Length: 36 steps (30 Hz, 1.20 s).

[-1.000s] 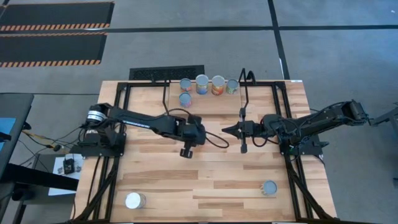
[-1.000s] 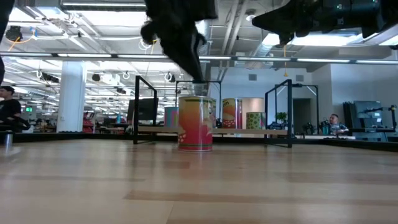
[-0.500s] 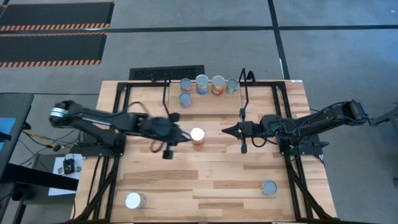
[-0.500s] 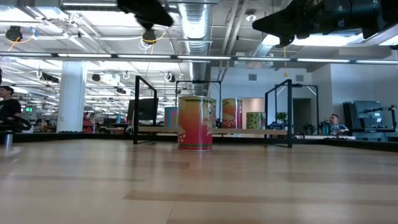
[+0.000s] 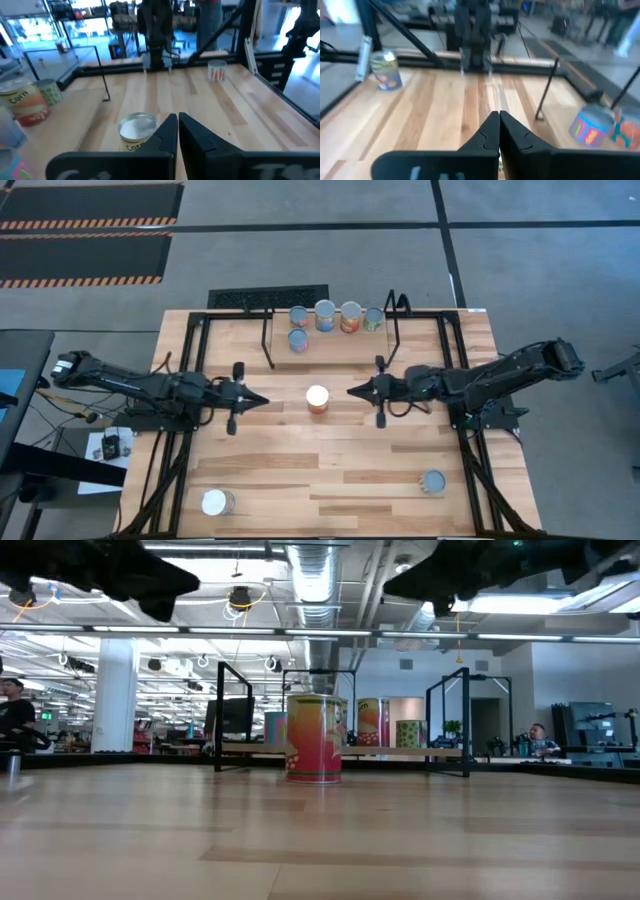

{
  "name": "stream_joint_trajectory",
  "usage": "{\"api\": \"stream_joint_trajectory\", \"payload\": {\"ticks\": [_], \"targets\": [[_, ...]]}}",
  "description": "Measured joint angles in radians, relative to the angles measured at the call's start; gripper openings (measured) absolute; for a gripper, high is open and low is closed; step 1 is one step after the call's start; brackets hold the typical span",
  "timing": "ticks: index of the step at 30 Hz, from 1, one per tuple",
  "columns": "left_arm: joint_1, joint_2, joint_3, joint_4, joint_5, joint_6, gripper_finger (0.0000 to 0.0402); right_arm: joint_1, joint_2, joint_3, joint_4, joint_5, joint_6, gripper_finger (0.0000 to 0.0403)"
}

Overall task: Pick and place cans onto a shelf
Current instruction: Put the canned corn on the shelf aligned with the canned corn on the shelf

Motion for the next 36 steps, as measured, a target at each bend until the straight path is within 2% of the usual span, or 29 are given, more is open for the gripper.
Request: {"api": "stream_joint_trajectory", "payload": {"ticks": [8, 14, 19, 30, 36], "targets": [[0.001, -0.141, -0.04, -0.031, -0.046, 0.018, 0.0006, -0.004, 0.225, 0.208, -0.222, 0.032, 0.03, 0.0089], [0.001, -0.153, -0.04, -0.038, -0.051, 0.041, 0.0006, -0.004, 0.371, 0.385, -0.42, 0.032, -0.034, 0.0145], [0.001, -0.137, -0.04, -0.044, -0.053, 0.041, 0.0006, -0.008, 0.476, 0.506, -0.573, 0.05, -0.123, 0.0169], [0.001, -0.108, -0.04, -0.055, -0.106, 0.044, 0.0006, -0.038, 0.654, 0.667, -0.771, 0.055, -0.251, 0.0152], [0.001, -0.109, -0.04, -0.06, -0.117, 0.045, 0.0006, -0.044, 0.697, 0.725, -0.815, 0.057, -0.261, 0.0095]]}}
